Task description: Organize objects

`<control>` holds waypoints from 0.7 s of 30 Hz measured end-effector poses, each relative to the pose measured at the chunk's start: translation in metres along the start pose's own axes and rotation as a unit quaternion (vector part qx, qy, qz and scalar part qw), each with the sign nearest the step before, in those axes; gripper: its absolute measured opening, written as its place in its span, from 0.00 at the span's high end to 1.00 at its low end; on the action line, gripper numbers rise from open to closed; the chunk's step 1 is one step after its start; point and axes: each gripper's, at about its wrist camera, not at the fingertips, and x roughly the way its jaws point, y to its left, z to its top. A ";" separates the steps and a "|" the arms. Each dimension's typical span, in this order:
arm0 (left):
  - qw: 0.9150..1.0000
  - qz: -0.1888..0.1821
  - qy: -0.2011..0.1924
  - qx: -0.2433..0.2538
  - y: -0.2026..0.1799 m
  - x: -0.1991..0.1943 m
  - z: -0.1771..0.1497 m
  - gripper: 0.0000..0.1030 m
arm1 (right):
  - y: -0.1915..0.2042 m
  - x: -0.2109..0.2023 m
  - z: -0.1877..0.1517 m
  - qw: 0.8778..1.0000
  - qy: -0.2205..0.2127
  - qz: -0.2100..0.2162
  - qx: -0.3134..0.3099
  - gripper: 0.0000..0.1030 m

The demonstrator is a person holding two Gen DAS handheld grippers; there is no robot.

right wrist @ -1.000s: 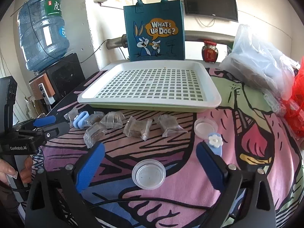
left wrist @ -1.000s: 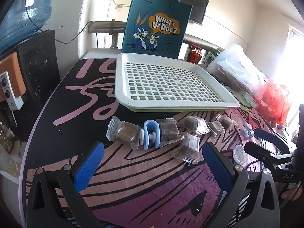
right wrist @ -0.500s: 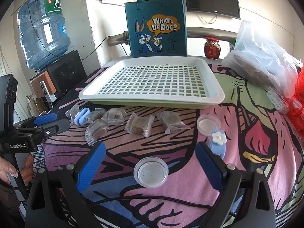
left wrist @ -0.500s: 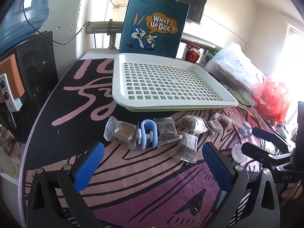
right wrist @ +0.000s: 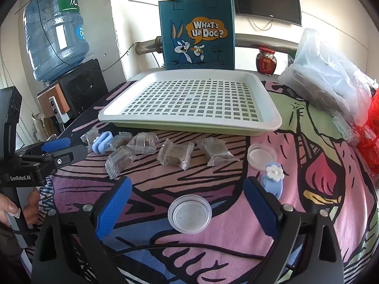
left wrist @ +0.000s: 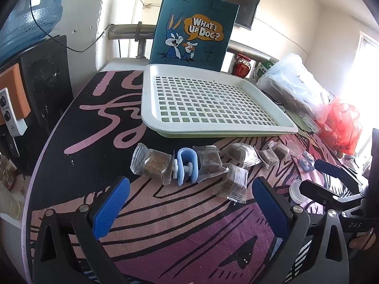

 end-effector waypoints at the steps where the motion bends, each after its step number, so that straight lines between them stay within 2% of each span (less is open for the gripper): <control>1: 1.000 0.000 0.001 -0.002 0.001 0.000 0.000 0.00 | 0.000 0.000 0.000 1.000 0.000 -0.002 -0.001 0.06; 9: 1.000 0.001 0.012 -0.024 0.009 0.006 0.000 0.00 | 0.008 0.003 -0.005 1.000 0.022 -0.010 -0.019 0.08; 16: 1.000 0.010 0.005 -0.009 0.008 0.000 0.003 0.00 | 0.005 -0.003 -0.013 0.999 0.036 -0.006 -0.013 0.10; 21: 1.000 0.009 0.008 -0.018 0.019 -0.002 0.008 0.00 | 0.002 -0.008 -0.017 0.999 0.042 -0.006 -0.014 0.13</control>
